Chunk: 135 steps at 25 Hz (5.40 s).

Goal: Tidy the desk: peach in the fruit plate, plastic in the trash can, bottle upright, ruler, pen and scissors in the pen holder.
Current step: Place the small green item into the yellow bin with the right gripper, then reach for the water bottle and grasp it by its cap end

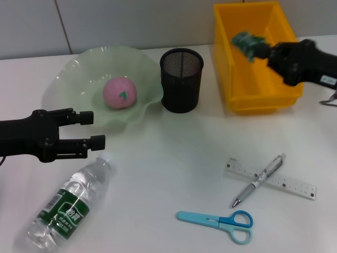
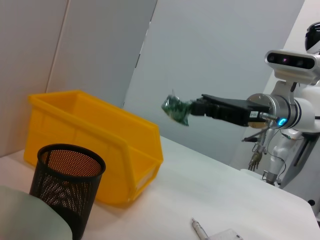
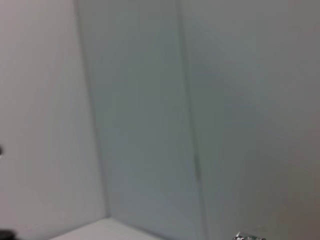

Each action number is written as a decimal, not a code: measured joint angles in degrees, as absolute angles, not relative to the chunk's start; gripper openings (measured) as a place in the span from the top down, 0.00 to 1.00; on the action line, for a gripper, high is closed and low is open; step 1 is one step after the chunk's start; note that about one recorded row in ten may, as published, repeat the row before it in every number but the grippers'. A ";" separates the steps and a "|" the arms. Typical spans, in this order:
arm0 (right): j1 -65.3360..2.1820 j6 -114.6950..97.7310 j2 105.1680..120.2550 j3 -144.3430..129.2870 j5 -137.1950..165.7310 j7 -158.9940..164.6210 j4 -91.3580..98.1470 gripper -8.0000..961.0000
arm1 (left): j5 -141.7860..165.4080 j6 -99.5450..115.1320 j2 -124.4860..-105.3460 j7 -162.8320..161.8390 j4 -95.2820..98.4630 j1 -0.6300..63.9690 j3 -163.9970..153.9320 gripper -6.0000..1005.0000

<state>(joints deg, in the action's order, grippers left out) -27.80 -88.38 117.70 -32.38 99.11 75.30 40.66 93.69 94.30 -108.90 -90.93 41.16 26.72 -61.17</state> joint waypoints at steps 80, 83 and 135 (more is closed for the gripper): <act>-30.13 -102.51 112.74 -36.66 119.31 85.55 41.37 0.23 | 93.79 93.91 -109.35 -91.47 41.10 27.16 -61.17 0.17; -30.51 -102.83 113.64 -36.70 123.34 83.43 41.63 0.23 | 94.35 93.74 -109.50 -91.75 41.05 27.09 -61.17 0.17; -32.49 -99.59 114.17 -37.43 129.48 78.68 43.76 0.23 | 151.63 94.39 -119.00 -161.01 59.70 54.22 -75.10 0.17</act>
